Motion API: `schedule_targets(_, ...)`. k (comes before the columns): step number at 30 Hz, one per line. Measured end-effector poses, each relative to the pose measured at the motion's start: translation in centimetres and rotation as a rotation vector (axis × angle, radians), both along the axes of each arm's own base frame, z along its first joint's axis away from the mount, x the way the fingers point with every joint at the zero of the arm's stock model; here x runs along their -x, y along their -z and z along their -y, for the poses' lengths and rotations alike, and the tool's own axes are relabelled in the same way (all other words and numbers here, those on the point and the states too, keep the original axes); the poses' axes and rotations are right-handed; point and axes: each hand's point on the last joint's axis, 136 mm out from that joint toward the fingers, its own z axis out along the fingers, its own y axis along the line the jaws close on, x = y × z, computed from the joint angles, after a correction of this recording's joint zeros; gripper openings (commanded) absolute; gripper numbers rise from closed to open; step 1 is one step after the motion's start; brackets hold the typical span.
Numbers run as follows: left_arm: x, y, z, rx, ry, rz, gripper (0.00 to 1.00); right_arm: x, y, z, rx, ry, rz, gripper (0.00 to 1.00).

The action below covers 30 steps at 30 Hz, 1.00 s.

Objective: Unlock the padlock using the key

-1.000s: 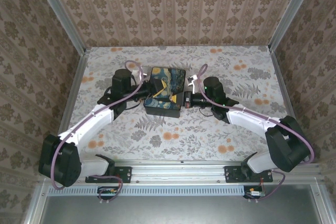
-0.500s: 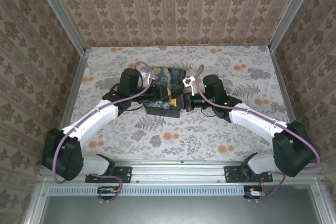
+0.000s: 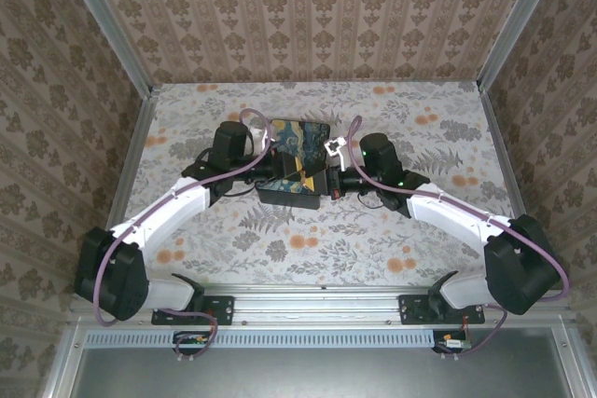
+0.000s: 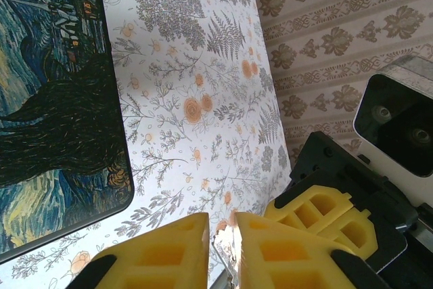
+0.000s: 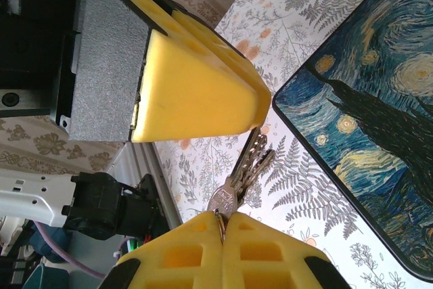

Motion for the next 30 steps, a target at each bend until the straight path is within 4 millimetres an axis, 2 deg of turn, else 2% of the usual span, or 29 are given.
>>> schedule_targets(6,0.06,0.05,0.00,-0.001,0.003,-0.001,0.23,0.03,-0.01,-0.03,0.000,-0.001,0.000,0.00)
schedule_targets(10,0.07,0.06,0.00,-0.002,0.004,0.000,0.14,0.02,-0.03,-0.02,-0.001,0.000,0.000,0.00)
schedule_targets(20,0.21,0.06,0.13,-0.003,0.010,0.003,0.15,0.08,-0.15,-0.15,-0.004,-0.004,0.006,0.00)
schedule_targets(30,0.21,0.09,0.12,-0.004,0.010,0.003,0.00,0.15,-0.22,-0.19,-0.005,-0.005,0.007,0.00)
